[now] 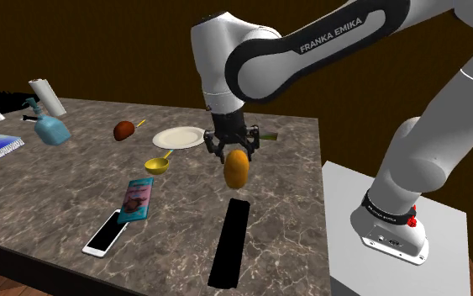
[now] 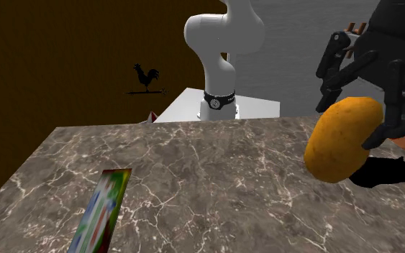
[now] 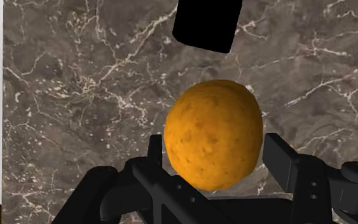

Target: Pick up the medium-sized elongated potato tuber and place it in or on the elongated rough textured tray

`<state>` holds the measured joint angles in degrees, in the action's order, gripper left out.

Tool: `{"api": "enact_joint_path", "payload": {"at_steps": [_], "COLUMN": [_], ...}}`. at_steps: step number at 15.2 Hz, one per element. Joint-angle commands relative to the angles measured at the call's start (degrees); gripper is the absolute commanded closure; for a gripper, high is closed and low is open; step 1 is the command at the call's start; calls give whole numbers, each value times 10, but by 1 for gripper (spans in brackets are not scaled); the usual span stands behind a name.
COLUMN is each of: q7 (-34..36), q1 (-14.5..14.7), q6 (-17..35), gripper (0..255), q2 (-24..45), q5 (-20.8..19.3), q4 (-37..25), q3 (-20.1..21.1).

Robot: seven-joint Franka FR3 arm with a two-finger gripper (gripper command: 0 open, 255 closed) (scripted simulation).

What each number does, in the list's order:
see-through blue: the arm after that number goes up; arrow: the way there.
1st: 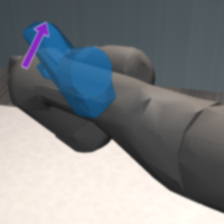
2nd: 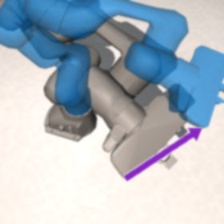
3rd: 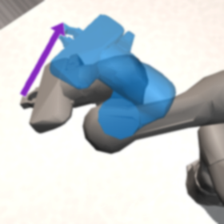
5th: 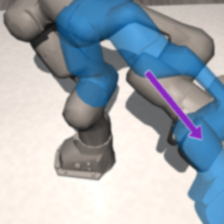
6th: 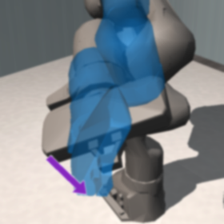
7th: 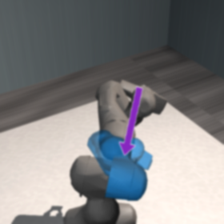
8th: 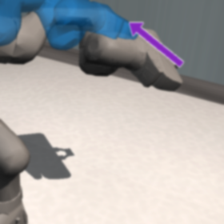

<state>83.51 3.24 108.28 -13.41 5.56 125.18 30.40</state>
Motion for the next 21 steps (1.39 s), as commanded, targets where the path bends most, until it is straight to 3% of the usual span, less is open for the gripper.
{"api": "enact_joint_path", "payload": {"at_steps": [1,8,21], "q7": [28,135,154], "q1": [12,49,48], "q6": [-1,-8,94], "gripper": [255,255,255], "q2": [-1,30,73], "q5": [7,10,-11], "q4": [-1,-41,26], "q3": [17,85,100]}}
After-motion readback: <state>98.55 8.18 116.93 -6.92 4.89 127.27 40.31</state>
